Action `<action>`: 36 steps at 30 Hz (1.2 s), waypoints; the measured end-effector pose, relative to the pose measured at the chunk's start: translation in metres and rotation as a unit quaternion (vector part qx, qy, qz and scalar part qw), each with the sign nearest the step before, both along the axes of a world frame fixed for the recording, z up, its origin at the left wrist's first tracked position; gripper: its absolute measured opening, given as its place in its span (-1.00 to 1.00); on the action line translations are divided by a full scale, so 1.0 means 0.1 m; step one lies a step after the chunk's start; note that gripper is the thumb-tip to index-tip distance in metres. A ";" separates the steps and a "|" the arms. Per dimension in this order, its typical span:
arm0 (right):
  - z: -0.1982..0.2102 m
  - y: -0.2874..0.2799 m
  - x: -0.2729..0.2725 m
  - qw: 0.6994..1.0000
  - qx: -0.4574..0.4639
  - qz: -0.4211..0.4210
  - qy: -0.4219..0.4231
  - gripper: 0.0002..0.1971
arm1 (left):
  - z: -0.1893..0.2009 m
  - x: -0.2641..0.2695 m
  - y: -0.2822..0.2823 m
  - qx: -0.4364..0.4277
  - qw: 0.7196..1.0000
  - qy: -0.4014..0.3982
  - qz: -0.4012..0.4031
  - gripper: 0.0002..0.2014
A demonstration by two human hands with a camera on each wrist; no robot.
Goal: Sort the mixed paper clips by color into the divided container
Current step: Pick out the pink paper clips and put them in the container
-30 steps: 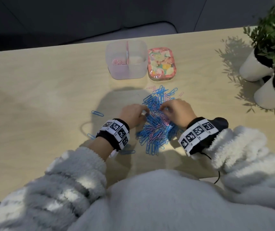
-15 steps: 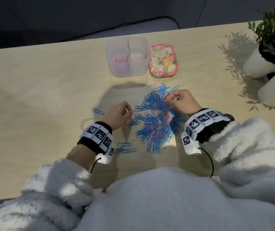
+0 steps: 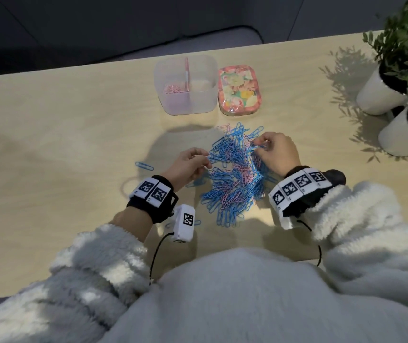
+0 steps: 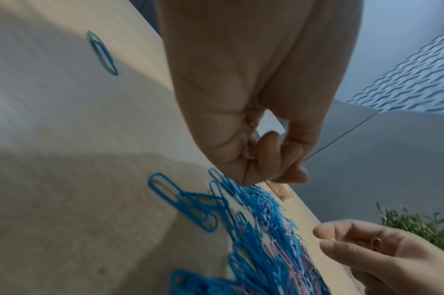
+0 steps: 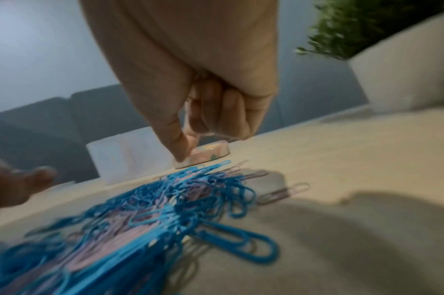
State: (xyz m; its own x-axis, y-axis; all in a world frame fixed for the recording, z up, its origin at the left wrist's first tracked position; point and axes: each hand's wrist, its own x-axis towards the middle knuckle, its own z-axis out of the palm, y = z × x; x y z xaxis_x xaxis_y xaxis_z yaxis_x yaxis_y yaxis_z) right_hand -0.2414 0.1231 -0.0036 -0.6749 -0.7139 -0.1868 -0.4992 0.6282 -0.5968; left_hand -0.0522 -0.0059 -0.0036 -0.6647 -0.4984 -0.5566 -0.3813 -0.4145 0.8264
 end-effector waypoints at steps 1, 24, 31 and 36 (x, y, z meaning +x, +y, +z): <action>0.03 0.00 0.05 0.998 0.004 0.056 0.007 -0.88 | 0.01 -0.03 0.02 0.011 1.000 -0.009 -0.005 -0.75; 0.11 0.01 -0.09 0.959 -0.076 0.016 -0.274 -0.78 | 0.03 -0.18 0.14 -0.484 0.812 -0.169 -0.281 -0.81; 0.10 0.09 -0.19 0.788 -0.186 -0.150 -0.567 -0.84 | -0.07 -0.42 0.22 -0.498 0.777 -0.170 -0.344 -0.87; 0.10 0.11 -0.05 0.763 -0.123 -0.152 -0.616 -0.71 | -0.12 -0.35 0.19 -0.484 0.782 -0.179 -0.350 -0.85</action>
